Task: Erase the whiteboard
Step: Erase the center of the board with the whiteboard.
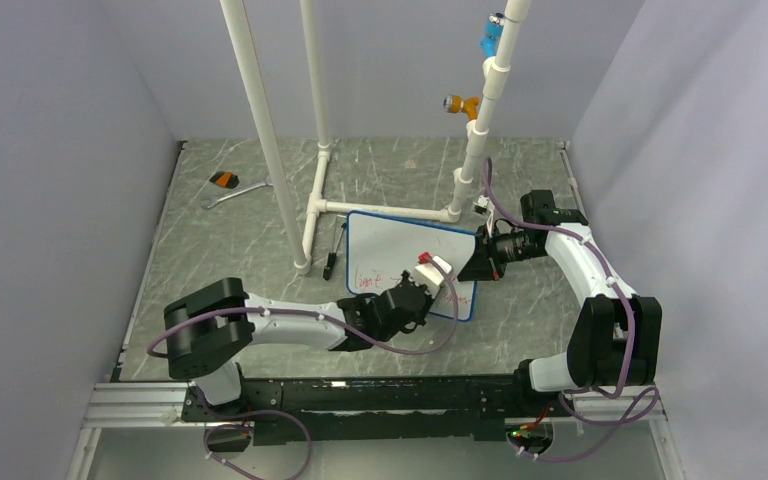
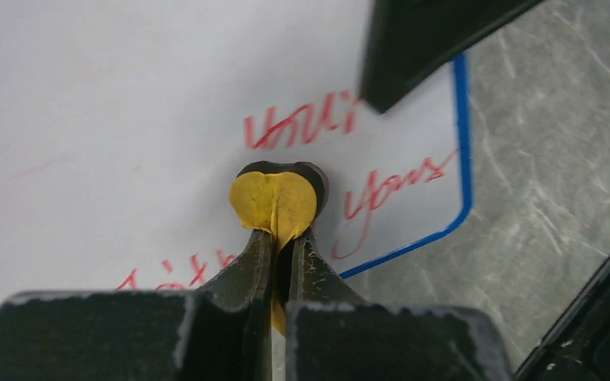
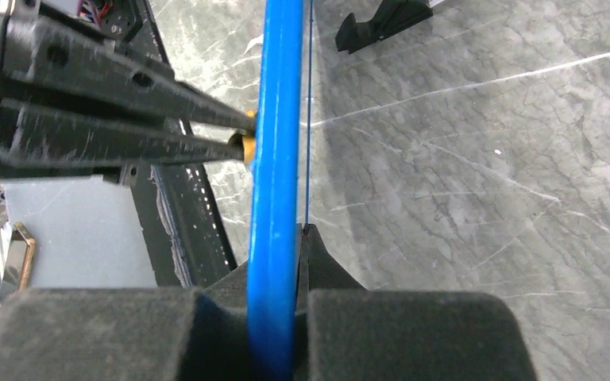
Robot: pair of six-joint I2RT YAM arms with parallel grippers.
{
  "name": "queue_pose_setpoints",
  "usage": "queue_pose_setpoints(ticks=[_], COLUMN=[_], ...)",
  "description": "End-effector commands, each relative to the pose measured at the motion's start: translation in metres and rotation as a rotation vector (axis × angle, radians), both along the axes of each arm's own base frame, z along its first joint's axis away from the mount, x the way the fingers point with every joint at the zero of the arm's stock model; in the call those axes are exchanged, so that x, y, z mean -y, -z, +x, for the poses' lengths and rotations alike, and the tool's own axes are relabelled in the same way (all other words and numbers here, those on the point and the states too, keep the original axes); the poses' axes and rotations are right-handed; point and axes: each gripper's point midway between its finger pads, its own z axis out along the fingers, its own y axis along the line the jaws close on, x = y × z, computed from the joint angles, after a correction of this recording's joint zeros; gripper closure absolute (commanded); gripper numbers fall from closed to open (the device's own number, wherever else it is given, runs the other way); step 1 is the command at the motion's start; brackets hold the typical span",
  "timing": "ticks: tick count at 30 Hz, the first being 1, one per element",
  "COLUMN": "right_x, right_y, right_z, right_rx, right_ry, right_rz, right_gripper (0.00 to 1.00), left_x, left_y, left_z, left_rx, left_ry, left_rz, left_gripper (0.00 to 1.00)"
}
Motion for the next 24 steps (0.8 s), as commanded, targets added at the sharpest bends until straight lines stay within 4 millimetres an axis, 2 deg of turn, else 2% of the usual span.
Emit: queue_pose_setpoints(ticks=[1, 5, 8, 11, 15, 19, 22, 24], right_x=[-0.012, -0.012, -0.012, -0.012, -0.012, -0.012, -0.012, -0.012], right_y=[-0.016, -0.016, -0.017, -0.017, -0.017, -0.016, -0.015, -0.016], right_z=[-0.013, -0.013, -0.013, -0.013, -0.014, -0.012, -0.012, -0.012], right_rx=[-0.038, -0.036, -0.034, -0.034, -0.038, -0.041, -0.043, -0.042], right_ry=[-0.033, -0.035, -0.035, -0.035, -0.036, -0.033, -0.035, -0.033], right_rz=[0.081, 0.082, 0.081, 0.082, 0.083, 0.082, 0.081, 0.082], right_gripper=[1.0, 1.0, 1.0, 1.0, 1.0, 1.0, 1.0, 1.0], left_x=[0.035, 0.012, -0.013, -0.023, -0.01, 0.023, 0.043, 0.048], left_y=[-0.041, -0.052, -0.052, -0.056, -0.055, -0.062, -0.057, -0.05], left_z=[0.0, 0.027, 0.056, 0.063, 0.051, 0.021, 0.002, 0.0], left_rx=[0.102, 0.137, 0.122, 0.125, 0.114, 0.136, 0.135, 0.124], left_ry=[0.057, -0.032, -0.114, -0.124, -0.057, 0.04, 0.083, 0.082], left_rz=[-0.063, -0.034, -0.014, -0.008, -0.03, -0.053, -0.035, -0.028], left_gripper=[1.0, 1.0, 1.0, 1.0, 1.0, 1.0, 1.0, 1.0])
